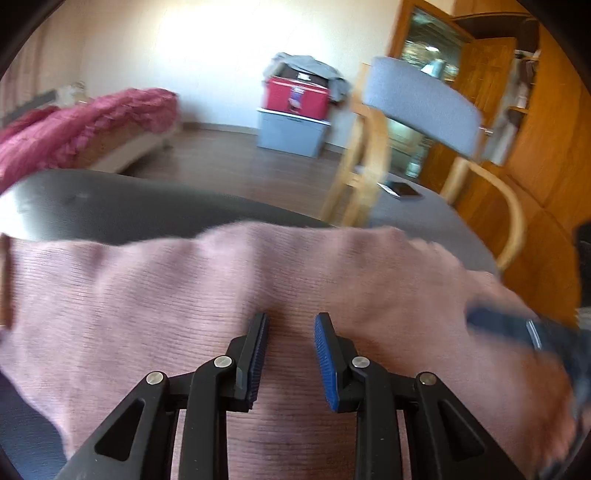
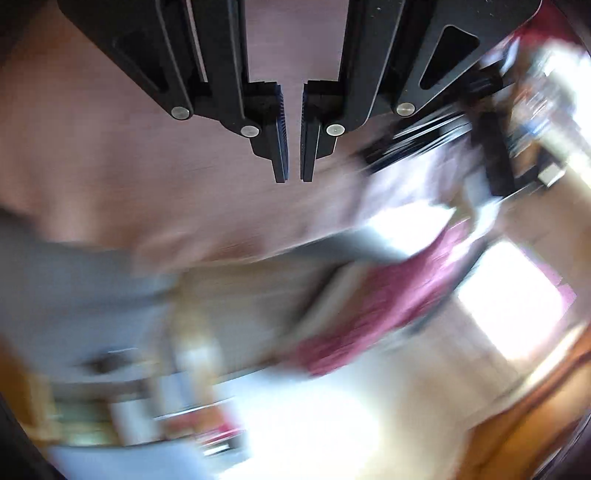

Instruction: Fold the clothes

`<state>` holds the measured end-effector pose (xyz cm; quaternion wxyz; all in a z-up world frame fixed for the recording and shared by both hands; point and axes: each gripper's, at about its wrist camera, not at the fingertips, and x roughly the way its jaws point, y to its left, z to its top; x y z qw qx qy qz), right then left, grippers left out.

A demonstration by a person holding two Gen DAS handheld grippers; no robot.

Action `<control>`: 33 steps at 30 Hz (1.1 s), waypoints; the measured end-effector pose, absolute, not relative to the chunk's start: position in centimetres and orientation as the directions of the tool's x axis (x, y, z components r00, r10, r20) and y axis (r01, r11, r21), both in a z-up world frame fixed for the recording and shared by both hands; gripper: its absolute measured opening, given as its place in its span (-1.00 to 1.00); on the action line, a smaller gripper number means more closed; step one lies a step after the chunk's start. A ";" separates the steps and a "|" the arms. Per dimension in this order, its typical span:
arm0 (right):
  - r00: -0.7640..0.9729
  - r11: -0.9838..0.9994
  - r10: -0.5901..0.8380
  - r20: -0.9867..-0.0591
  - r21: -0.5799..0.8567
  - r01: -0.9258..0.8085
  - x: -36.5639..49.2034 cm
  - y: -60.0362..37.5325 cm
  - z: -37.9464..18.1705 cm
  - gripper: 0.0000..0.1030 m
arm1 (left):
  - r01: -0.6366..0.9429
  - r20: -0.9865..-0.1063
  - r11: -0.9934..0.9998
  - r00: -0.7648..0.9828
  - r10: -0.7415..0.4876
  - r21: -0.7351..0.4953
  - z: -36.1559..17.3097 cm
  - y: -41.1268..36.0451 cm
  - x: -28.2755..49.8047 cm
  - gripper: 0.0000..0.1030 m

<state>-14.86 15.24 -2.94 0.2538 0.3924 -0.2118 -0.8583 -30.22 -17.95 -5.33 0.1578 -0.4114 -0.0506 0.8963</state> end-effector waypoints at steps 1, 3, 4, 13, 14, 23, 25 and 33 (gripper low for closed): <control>-0.521 -0.770 -0.631 -0.575 0.548 0.327 -14.9 13.4 -3.1 -0.76 | -0.211 -0.726 -0.954 -0.620 0.299 -0.213 -5.3 -18.6 -30.5 -0.49; -0.430 -0.741 -0.670 -0.605 0.510 0.436 -14.1 9.7 -3.9 -0.66 | -0.149 -0.733 -0.969 -0.634 0.246 -0.197 -5.3 -19.8 -31.1 -0.49; -0.394 -0.729 -0.679 -0.620 0.501 0.467 -13.9 8.5 -4.5 -0.58 | -0.118 -0.737 -0.975 -0.640 0.219 -0.188 -5.3 -20.4 -31.3 -0.49; -0.499 -0.777 -0.603 -0.622 0.600 0.190 -13.1 15.7 -7.2 -0.65 | -0.048 -0.742 -0.988 -0.655 0.142 -0.147 -5.4 -21.4 -32.0 -0.49; -0.535 -0.780 -0.583 -0.612 0.607 0.155 -13.1 16.5 -7.0 -0.65 | -0.048 -0.741 -0.988 -0.656 0.140 -0.144 -5.4 -21.3 -31.9 -0.49; -0.617 -0.757 -0.560 -0.553 0.644 0.111 -12.8 18.5 -5.8 -0.75 | -0.173 -0.661 -0.973 -0.713 0.232 -0.154 -3.8 -19.7 -30.0 -0.49; -0.617 -0.777 -0.538 -0.574 0.622 0.099 -12.2 18.5 -5.6 -0.75 | -0.217 -0.622 -0.968 -0.742 0.249 -0.129 -2.9 -18.8 -29.1 -0.49; -0.616 -0.778 -0.538 -0.576 0.620 0.101 -11.4 18.2 -5.8 -0.75 | -0.364 -0.683 -0.879 -0.559 0.470 -0.307 -2.8 -13.8 -33.7 -0.54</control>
